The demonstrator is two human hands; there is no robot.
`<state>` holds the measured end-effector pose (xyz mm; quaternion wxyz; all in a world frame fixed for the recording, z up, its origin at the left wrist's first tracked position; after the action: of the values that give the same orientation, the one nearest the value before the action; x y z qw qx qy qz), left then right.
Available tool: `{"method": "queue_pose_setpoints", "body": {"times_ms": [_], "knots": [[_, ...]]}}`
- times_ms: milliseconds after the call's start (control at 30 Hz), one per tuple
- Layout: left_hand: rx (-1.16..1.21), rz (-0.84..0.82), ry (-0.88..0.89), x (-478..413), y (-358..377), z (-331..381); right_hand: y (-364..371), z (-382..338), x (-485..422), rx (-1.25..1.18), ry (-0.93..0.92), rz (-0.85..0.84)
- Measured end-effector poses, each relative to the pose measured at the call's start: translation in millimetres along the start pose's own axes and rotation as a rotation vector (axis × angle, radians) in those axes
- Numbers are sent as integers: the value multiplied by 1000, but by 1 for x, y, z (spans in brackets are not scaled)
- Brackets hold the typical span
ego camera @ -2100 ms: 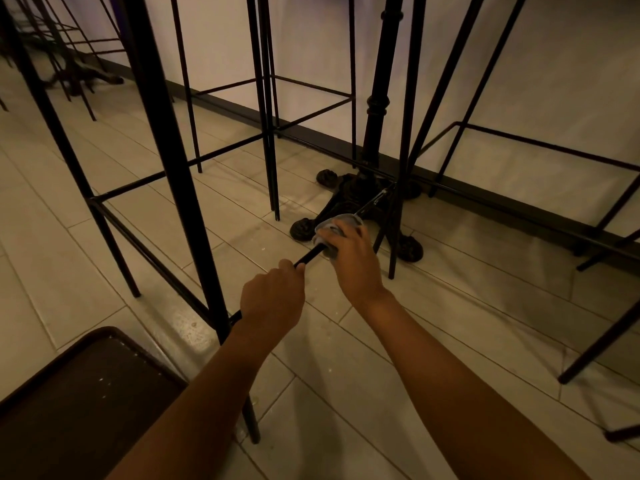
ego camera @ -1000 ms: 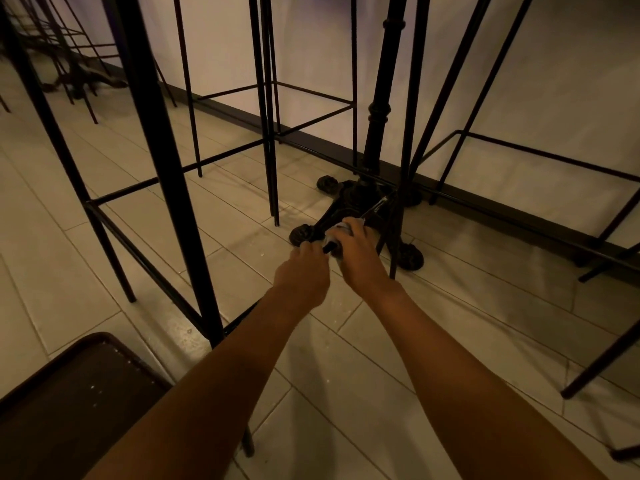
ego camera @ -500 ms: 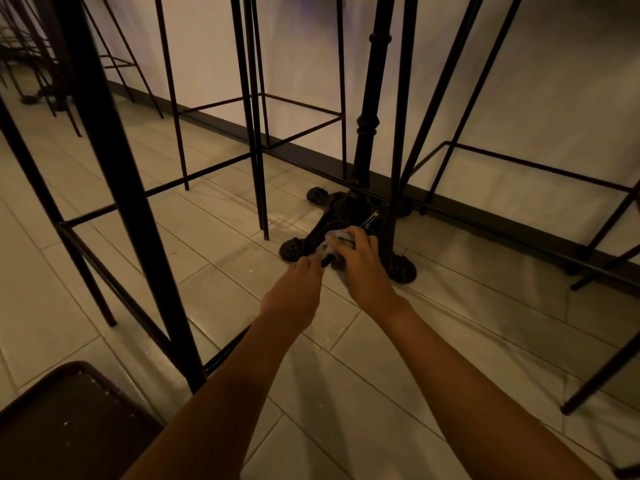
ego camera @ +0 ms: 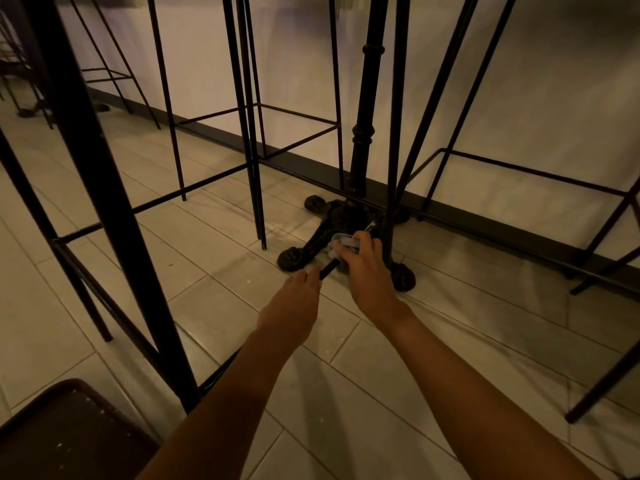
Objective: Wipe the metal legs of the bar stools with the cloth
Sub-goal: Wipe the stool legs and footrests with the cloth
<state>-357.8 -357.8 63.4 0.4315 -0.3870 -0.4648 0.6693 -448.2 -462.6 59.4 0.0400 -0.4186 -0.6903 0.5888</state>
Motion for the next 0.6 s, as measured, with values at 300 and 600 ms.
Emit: {"method": "queue_pose_setpoints", "body": {"times_ms": [300, 600], "knots": [[-40, -104, -47, 1, -4, 5, 9, 9, -6, 90, 62, 14], [-48, -102, -59, 2, -4, 4, 10, 25, -22, 161, 120, 10]]}}
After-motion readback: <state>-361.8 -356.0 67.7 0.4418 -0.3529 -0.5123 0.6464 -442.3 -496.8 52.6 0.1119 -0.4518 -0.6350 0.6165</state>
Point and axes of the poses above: each hand's wrist, its own x-axis away from the middle knuckle, its own y-axis out of the palm, z = x × y, the point moved 1 cm from there along -x, towards the middle knuckle
